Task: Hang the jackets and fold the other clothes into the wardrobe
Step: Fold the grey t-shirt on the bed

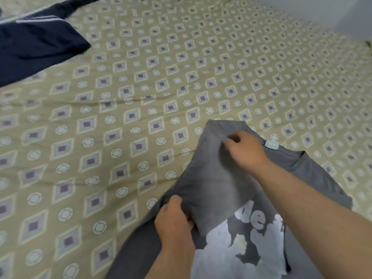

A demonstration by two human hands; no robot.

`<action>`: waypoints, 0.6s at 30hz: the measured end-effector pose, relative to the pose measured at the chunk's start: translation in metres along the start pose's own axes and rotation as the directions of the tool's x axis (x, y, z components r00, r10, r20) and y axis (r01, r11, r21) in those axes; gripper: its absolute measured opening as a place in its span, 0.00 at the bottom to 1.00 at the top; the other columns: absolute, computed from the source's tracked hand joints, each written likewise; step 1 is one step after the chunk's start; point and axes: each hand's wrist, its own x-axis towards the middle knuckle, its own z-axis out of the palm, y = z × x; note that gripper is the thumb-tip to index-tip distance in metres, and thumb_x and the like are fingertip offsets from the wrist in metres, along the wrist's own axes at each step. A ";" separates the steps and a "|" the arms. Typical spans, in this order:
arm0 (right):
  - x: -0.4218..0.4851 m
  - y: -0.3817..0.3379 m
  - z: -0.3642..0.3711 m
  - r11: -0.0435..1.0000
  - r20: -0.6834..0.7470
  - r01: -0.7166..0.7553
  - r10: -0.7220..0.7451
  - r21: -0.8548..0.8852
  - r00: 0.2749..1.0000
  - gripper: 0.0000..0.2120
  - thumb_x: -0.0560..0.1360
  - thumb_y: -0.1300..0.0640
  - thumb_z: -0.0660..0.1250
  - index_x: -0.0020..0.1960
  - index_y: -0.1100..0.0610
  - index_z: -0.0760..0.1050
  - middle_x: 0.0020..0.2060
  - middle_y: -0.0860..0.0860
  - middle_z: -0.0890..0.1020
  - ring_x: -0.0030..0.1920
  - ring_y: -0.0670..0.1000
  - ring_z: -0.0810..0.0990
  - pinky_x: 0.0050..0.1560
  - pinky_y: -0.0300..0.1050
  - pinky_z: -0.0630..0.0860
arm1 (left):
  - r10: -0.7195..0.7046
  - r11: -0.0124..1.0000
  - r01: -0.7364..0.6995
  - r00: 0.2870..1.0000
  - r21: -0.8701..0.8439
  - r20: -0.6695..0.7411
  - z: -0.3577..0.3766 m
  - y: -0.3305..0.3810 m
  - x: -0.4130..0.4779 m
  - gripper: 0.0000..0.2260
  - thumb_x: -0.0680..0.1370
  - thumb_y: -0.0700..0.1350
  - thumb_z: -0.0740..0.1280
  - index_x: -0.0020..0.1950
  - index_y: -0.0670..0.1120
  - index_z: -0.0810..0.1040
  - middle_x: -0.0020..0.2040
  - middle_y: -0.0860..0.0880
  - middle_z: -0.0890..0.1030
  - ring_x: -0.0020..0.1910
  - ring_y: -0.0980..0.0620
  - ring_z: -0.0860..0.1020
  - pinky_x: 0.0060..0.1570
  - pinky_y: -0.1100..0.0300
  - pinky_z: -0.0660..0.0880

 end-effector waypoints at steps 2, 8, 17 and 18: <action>0.022 -0.019 0.006 0.999 0.119 -0.032 0.032 -0.005 0.992 0.18 0.77 0.46 0.63 0.33 0.54 0.65 0.30 0.48 0.70 0.33 0.52 0.69 0.32 0.46 0.60 | -0.079 0.992 0.074 0.996 -0.103 -0.047 0.003 0.005 0.005 0.11 0.77 0.50 0.72 0.50 0.42 0.79 0.46 0.46 0.84 0.44 0.44 0.82 0.49 0.49 0.80; 0.057 -0.034 0.014 0.950 0.259 -0.239 0.183 0.203 0.948 0.17 0.72 0.45 0.73 0.54 0.54 0.76 0.48 0.48 0.80 0.49 0.51 0.79 0.45 0.44 0.73 | -0.175 0.966 0.192 0.979 -0.173 0.106 -0.008 0.014 0.001 0.18 0.79 0.43 0.68 0.69 0.43 0.73 0.60 0.44 0.81 0.52 0.46 0.79 0.44 0.53 0.76; 0.074 -0.060 0.055 0.977 0.061 -0.080 0.069 0.200 0.996 0.21 0.80 0.41 0.61 0.37 0.56 0.73 0.34 0.50 0.77 0.36 0.50 0.73 0.37 0.44 0.66 | 0.084 0.990 -0.060 0.977 -0.126 0.195 -0.033 0.064 0.022 0.04 0.80 0.37 0.66 0.47 0.44 0.78 0.40 0.47 0.86 0.38 0.51 0.84 0.36 0.56 0.81; 0.073 -0.062 0.055 0.981 0.084 -0.077 0.063 0.180 0.994 0.23 0.80 0.40 0.60 0.36 0.56 0.73 0.35 0.51 0.77 0.37 0.51 0.74 0.36 0.43 0.66 | 0.101 0.994 -0.090 0.974 -0.064 0.203 -0.036 0.060 0.022 0.05 0.79 0.36 0.66 0.45 0.43 0.77 0.40 0.46 0.85 0.37 0.50 0.84 0.35 0.57 0.81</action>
